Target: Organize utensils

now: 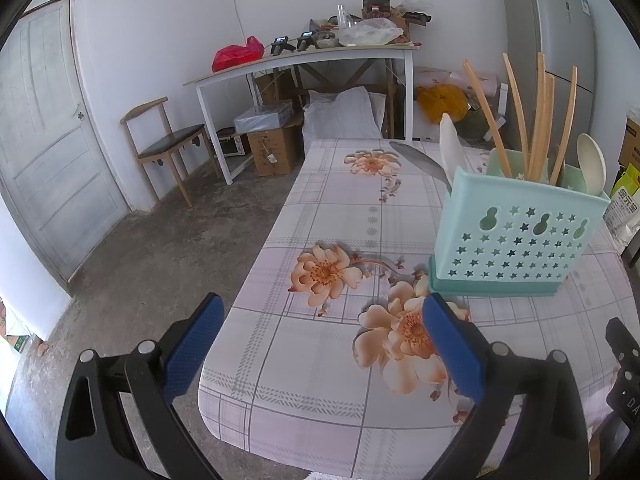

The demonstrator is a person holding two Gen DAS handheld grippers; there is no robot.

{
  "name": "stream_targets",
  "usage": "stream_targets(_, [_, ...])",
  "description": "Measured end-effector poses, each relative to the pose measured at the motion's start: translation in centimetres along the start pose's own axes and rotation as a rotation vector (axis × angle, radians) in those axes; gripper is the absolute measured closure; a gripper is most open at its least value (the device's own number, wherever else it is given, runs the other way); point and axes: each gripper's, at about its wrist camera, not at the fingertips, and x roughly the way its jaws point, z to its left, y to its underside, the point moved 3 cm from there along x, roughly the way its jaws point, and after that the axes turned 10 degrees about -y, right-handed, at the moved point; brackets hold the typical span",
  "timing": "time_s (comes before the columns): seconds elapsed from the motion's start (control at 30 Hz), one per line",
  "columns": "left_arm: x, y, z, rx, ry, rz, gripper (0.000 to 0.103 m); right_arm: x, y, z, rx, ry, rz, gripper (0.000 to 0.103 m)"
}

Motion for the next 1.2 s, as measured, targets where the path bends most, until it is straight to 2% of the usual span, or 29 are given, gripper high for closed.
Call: stream_targets(1.2, [-0.02,0.38,-0.5,0.011,0.016,0.013,0.006,-0.02,0.17,0.04,0.009,-0.003,0.001,0.008])
